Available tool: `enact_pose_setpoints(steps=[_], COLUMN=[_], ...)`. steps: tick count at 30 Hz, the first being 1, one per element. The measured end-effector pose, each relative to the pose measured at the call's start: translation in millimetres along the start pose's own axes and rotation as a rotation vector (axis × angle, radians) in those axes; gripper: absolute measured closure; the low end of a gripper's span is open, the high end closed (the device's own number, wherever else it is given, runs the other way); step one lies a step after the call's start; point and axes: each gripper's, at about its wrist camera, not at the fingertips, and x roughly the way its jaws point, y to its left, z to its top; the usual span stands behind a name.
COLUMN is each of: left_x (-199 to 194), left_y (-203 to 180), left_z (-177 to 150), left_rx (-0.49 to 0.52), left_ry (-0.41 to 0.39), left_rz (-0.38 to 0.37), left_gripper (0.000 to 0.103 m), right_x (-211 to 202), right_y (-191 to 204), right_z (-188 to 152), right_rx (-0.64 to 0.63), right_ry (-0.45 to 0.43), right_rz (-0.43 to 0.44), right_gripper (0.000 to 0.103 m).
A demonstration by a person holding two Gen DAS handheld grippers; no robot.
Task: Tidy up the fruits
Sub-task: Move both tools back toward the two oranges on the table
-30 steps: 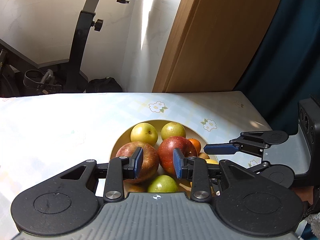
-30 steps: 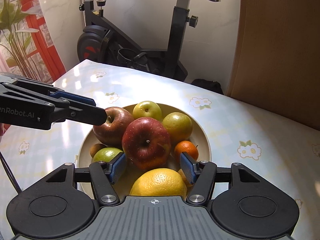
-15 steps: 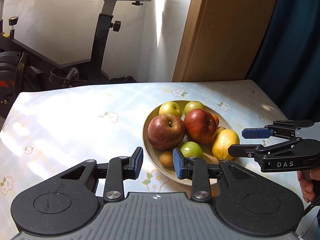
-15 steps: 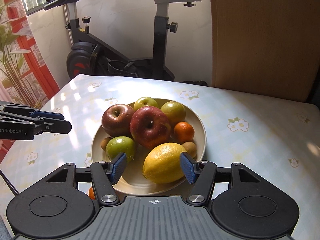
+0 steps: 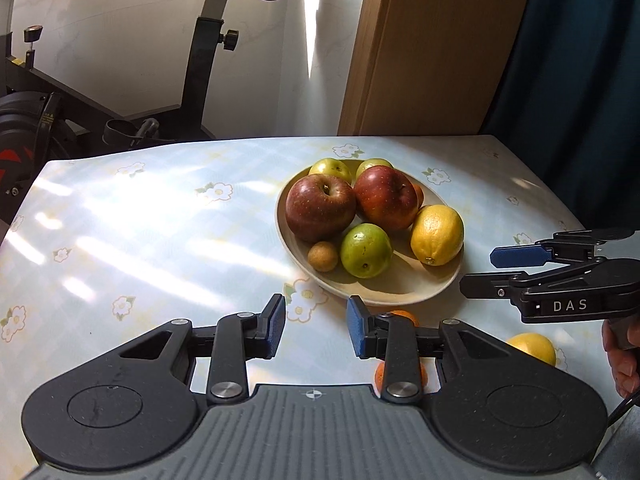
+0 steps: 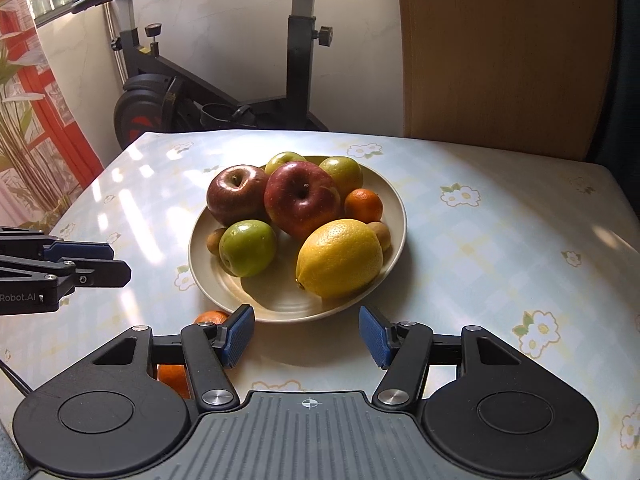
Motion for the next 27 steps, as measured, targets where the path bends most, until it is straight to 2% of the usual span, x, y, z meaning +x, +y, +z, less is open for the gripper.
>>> enact_pose_setpoints(steps=[6,11,12,14,27], left_x=[3,12,14,18,33], left_y=[-14,-27,-29,-33,-44], left_z=[-11,-21,-22,-25,-35], left_rx=[0.012,0.043,0.052,0.066,0.110], left_ry=[0.011,0.055,0.064,0.082,0.154], left_rz=[-0.044,-0.088,-0.090,-0.095,-0.117], left_gripper=[0.066,0.059,0.057,0.054,0.053], right_x=[-3,-4,-5,-6,-3], right_y=[-4,-4,-4,-5,-6], right_z=[-7,-9,-9,-10,-14], right_rx=[0.013,0.030,0.032,0.039,0.048], right_ry=[-0.002,-0.009,-0.012,-0.020,-0.005], right_rz=[-0.037,-0.036,-0.038,-0.038,-0.015], right_gripper=[0.047,0.044,0.043,0.035,0.041])
